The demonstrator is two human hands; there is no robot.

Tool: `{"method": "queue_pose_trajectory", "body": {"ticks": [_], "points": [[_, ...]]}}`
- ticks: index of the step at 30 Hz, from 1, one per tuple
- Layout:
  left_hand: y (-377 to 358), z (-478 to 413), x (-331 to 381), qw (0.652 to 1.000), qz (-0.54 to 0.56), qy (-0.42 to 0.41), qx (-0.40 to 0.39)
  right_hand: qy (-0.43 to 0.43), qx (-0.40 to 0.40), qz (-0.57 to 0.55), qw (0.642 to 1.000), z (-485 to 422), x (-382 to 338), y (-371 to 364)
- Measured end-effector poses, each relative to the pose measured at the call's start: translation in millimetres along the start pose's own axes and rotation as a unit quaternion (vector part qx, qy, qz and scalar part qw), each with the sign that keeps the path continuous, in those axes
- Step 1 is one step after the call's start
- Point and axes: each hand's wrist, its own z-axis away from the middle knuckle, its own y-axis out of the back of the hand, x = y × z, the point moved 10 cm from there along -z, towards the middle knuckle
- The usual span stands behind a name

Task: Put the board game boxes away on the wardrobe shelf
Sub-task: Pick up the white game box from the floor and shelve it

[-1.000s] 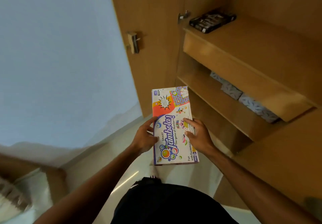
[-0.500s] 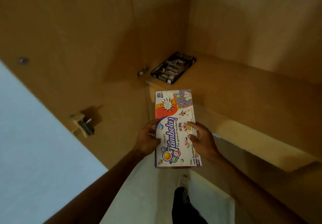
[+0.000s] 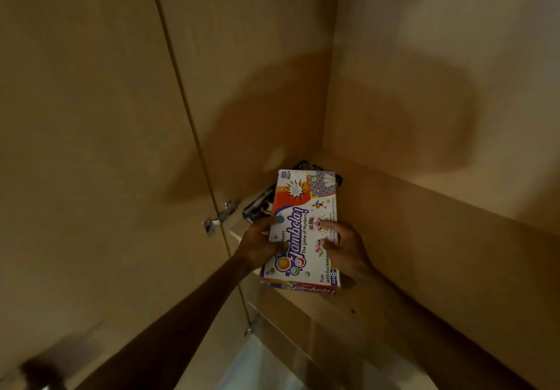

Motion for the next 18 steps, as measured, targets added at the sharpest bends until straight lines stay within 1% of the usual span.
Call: {"method": "queue_pose_trajectory", "body": {"ticks": [2, 3, 5, 6, 8, 10, 12, 15, 18], "points": [[-7, -32, 5, 0.998, 0.009, 0.021, -0.053, 0.002, 0.010, 0.009, 1.000, -31, -3, 5], [-12, -39, 7, 0.996, -0.004, 0.027, -0.091, 0.005, 0.015, 0.016, 1.000, -39, -4, 6], [-17, -60, 6, 0.983, -0.078, 0.022, -0.167, 0.003, 0.019, 0.008, 1.000, -59, 0, 7], [-17, -71, 3, 0.973, -0.125, 0.017, -0.192, -0.001, 0.017, 0.006, 1.000, -68, 3, 7], [-13, -85, 3, 0.955, -0.210, -0.003, -0.211, -0.006, 0.017, 0.012, 1.000, -78, 8, 7], [-6, -99, 6, 0.944, -0.258, -0.018, -0.204, -0.002, 0.016, 0.023, 1.000, -84, 14, 6], [4, -109, 14, 0.941, -0.288, -0.033, -0.176, 0.004, 0.013, 0.039, 0.999, -89, 18, 4], [21, -112, 32, 0.923, -0.361, -0.086, -0.102, 0.025, 0.004, 0.057, 0.998, -95, 14, -3], [31, -101, 40, 0.900, -0.413, -0.137, -0.027, 0.043, -0.028, 0.061, 0.997, -99, 9, -19]]}}
